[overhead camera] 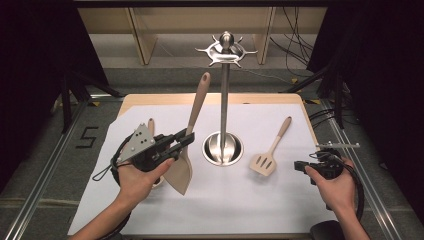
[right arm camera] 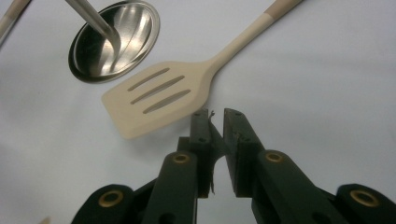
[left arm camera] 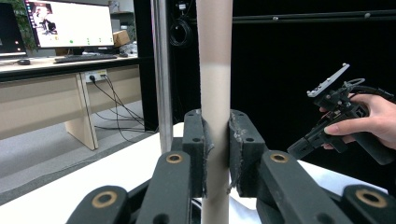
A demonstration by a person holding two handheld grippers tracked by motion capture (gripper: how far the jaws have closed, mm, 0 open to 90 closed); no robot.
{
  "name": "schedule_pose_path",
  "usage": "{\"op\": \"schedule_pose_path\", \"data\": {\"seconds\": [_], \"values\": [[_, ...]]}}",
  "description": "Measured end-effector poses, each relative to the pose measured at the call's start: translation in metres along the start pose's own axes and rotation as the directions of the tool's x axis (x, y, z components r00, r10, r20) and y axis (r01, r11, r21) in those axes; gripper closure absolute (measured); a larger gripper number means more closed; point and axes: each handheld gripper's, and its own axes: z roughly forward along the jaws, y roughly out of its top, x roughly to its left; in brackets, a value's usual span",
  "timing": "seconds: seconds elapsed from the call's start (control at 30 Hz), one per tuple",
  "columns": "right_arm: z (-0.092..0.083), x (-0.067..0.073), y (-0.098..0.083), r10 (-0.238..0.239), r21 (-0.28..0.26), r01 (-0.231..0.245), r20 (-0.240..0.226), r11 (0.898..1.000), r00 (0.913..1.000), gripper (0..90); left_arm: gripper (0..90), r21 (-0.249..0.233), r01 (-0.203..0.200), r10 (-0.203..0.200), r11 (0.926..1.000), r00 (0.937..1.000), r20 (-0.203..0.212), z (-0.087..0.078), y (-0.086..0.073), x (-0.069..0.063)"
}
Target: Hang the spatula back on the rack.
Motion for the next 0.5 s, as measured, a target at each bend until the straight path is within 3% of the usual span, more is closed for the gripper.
{"op": "schedule_pose_path", "data": {"seconds": [0.13, 0.17, 0.27, 0.3, 0.33, 0.5], "values": [[-0.0017, 0.0011, 0.0011, -0.001, 0.019, 0.000, 0.013, 1.000, 0.9999, 82.7, 78.2, -0.005, -0.001, 0.001, 1.0000, 1.0000, 0.001, 0.0033, 0.0012, 0.0003], [-0.0021, 0.0053, 0.0005, 0.043, 0.020, -0.043, 0.021, 0.999, 0.9989, 82.7, 78.3, -0.007, 0.000, 0.000, 1.0000, 1.0000, 0.000, 0.0038, 0.0013, 0.0003], [-0.0035, 0.0073, 0.0004, 0.043, 0.026, -0.044, 0.033, 0.999, 0.9985, 82.7, 78.3, -0.008, 0.003, -0.003, 1.0000, 1.0000, -0.001, 0.0046, 0.0014, 0.0000], [-0.0029, 0.0035, 0.0005, 0.006, 0.022, -0.007, 0.019, 1.000, 0.9998, 82.7, 78.3, -0.007, 0.004, -0.004, 1.0000, 1.0000, -0.001, 0.0052, 0.0014, -0.0002], [-0.0040, 0.0076, -0.0005, 0.042, 0.030, -0.043, 0.032, 0.999, 0.9986, 82.7, 78.3, -0.006, 0.002, -0.002, 1.0000, 1.0000, -0.002, 0.0064, 0.0016, 0.0001], [-0.0040, 0.0068, -0.0013, 0.053, 0.029, -0.054, 0.024, 0.998, 0.9983, 82.7, 78.2, -0.009, 0.004, -0.004, 1.0000, 1.0000, -0.003, 0.0099, 0.0025, 0.0009]]}}
